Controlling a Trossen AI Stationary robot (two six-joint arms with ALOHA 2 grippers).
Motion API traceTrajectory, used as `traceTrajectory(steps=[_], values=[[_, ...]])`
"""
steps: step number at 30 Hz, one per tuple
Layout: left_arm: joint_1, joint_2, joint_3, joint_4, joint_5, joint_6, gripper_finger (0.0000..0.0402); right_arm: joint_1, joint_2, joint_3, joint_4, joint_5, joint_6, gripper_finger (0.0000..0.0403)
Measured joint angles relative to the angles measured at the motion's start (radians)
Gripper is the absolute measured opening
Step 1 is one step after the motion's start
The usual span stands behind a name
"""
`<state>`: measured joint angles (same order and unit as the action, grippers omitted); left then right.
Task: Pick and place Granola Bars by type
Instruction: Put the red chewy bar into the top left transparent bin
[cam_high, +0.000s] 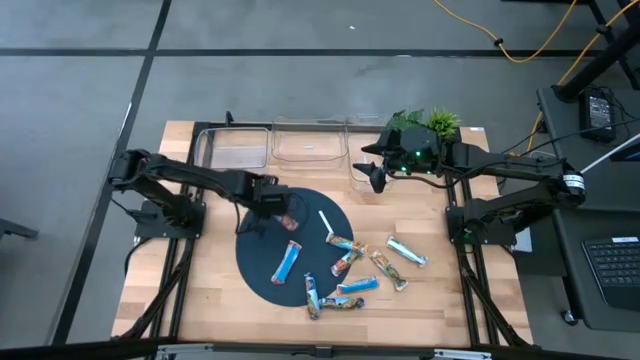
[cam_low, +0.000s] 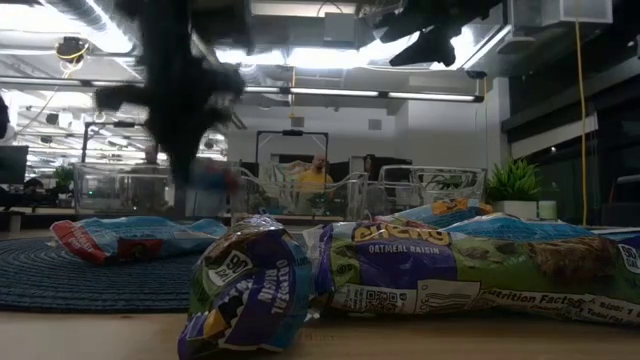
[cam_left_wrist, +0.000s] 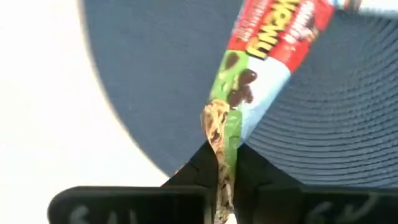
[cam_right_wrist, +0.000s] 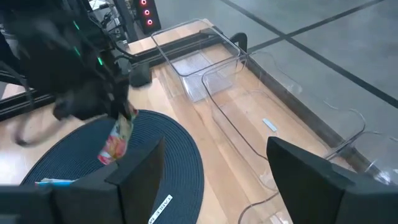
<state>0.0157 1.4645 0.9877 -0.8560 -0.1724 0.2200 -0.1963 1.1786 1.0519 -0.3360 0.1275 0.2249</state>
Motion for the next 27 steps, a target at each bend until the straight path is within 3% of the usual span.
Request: traceTrajectory(steps=[6,11,27], values=[[0.057,-0.101,0.262,-0.106,-0.149,0.033,0.0014,0.0,0.0,0.0,0.002,0.001,-0.001,0.0284],[0.132,-0.186,0.415,-0.103,-0.14,-0.049,0.0006,0.0,0.0,0.0,0.002,0.001,-0.001,0.0284],[0.231,-0.3,0.453,-0.137,-0.007,-0.139,0.0005,0.0,0.0,0.0,0.002,0.001,0.032,0.0284]])
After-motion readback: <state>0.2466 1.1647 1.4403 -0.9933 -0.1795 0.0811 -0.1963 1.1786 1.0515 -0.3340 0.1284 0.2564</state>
